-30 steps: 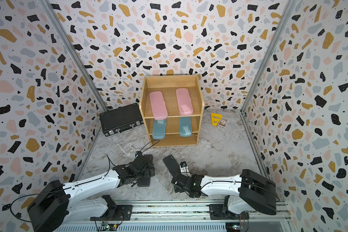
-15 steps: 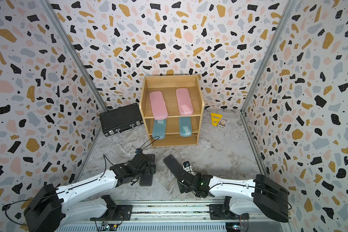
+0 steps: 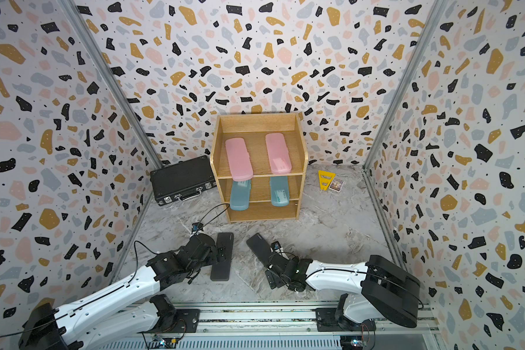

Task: Place the pencil cases on the shelf according to color
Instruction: Pick up the pencil case from the center of the board.

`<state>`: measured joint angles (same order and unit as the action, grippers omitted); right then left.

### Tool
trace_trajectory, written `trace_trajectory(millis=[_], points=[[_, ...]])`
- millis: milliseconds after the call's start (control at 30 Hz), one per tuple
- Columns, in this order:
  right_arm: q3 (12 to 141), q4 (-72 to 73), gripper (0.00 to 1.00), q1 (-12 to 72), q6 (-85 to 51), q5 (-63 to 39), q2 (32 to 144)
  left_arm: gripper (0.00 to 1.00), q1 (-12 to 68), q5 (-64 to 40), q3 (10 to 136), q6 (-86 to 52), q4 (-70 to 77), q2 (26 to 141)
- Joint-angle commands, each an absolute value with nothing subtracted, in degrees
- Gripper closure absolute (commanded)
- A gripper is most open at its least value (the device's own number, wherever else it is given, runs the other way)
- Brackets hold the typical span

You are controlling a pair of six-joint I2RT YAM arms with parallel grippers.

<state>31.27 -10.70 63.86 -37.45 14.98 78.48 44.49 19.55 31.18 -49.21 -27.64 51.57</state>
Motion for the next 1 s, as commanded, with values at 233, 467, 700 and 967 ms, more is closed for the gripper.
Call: trace_trajectory(millis=[233,467,700,967], points=[[31.3,-9.4,0.17,63.8,-37.1,12.9,83.3,0.00,44.7,22.1,29.5,-49.6,-28.8,50.3],[27.7,-5.4,0.36,63.8,-40.1,13.6,80.7,0.00,44.7,22.0,29.3,-49.6,-28.7,49.5],[26.4,-5.7,0.55,63.9,-43.3,19.1,74.5,0.00,44.7,21.7,29.3,-49.3,-28.8,48.9],[26.0,-7.7,0.63,63.8,-44.6,23.7,66.5,0.00,44.7,21.6,28.4,-49.4,-29.1,46.7]])
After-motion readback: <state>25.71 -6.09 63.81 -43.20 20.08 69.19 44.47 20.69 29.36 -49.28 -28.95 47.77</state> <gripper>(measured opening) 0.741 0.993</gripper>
